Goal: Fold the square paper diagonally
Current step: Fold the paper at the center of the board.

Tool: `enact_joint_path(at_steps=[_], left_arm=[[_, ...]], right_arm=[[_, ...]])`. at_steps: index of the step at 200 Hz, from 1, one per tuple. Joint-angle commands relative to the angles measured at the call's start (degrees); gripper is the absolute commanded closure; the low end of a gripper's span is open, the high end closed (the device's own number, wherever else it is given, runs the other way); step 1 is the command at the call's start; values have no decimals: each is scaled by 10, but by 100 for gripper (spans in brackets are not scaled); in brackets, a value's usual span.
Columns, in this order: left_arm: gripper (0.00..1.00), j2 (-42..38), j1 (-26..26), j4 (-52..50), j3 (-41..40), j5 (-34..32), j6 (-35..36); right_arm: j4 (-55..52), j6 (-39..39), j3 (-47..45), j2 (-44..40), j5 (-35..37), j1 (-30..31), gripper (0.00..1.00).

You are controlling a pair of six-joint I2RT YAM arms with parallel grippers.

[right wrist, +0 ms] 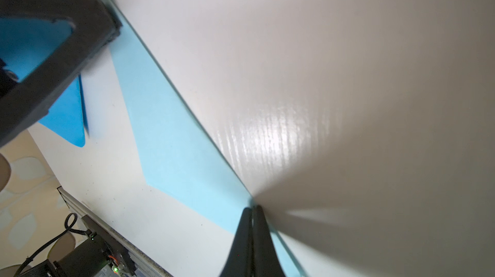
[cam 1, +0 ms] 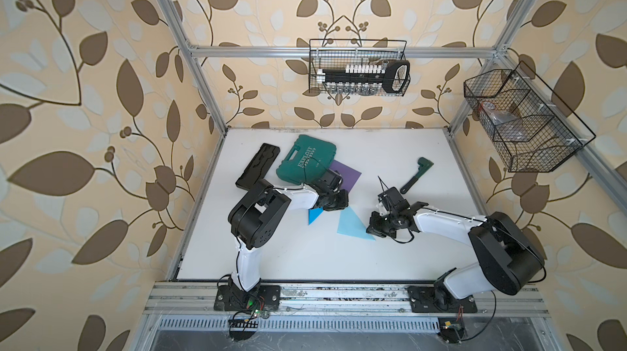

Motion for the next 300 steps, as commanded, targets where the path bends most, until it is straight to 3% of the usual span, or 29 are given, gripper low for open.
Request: enact_joint_path(at_steps=[1,164,228,248,264,300], left_arm=[[100,-5,12,-59,-10,-38,20],[100,-2,18,-63,-7,-38,34],[100,-72,17,19,-51,0,83],[88,-108,17,31,-63,0,100],[64,-139,17,24,-63,-1,111],[55,-196,17,-23,-52,-12,115]], right_arm=[[-108,-8,-38,10,40,0,100],[-125,-12,-68,-54,32,-24,100],[-139,-67,18,-123,11,-53,100],[-134,-91,48,-125,14,-76,97],[-121,-103,64,-122,7,-95,87],[-105,-129,111,-88,-19,-130,71]])
